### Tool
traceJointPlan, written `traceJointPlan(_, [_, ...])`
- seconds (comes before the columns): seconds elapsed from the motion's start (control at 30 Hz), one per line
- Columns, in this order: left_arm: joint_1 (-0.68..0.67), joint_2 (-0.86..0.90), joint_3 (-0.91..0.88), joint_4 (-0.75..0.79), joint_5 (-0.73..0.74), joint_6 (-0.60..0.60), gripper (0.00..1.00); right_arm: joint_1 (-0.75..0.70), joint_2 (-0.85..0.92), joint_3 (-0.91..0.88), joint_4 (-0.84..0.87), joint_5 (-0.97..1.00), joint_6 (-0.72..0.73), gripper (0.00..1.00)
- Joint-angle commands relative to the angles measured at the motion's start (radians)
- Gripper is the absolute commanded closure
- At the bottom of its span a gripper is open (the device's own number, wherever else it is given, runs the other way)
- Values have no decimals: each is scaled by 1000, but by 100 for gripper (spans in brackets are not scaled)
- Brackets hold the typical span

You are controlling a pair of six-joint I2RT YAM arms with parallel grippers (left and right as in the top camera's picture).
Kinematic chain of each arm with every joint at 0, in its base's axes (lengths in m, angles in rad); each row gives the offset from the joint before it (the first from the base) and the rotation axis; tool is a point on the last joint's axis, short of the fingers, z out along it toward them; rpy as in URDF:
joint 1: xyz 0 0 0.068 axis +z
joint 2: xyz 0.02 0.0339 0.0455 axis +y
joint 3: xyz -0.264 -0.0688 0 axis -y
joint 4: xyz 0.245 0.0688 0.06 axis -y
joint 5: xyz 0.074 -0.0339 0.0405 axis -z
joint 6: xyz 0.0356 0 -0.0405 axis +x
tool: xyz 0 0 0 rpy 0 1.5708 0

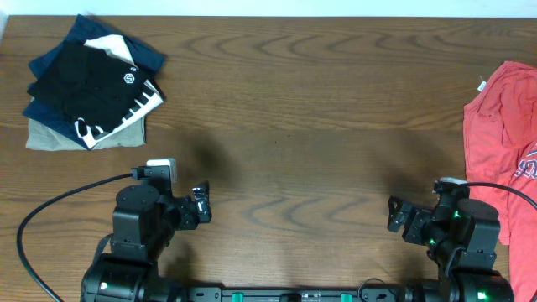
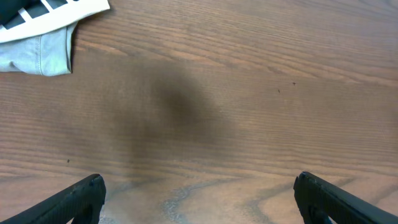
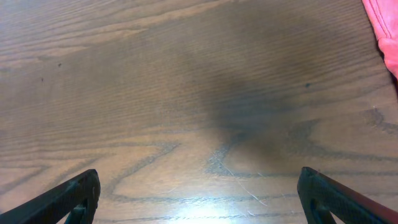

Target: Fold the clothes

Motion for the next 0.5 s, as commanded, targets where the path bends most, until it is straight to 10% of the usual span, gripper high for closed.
traceJointPlan(0.0, [1,2,-3,0,-19,-2,2,-4,-6,-5,-4,6,11,1])
traceJointPlan(0.47, [1,2,-3,0,-19,-2,2,-4,-88,-6,-5,6,11,1])
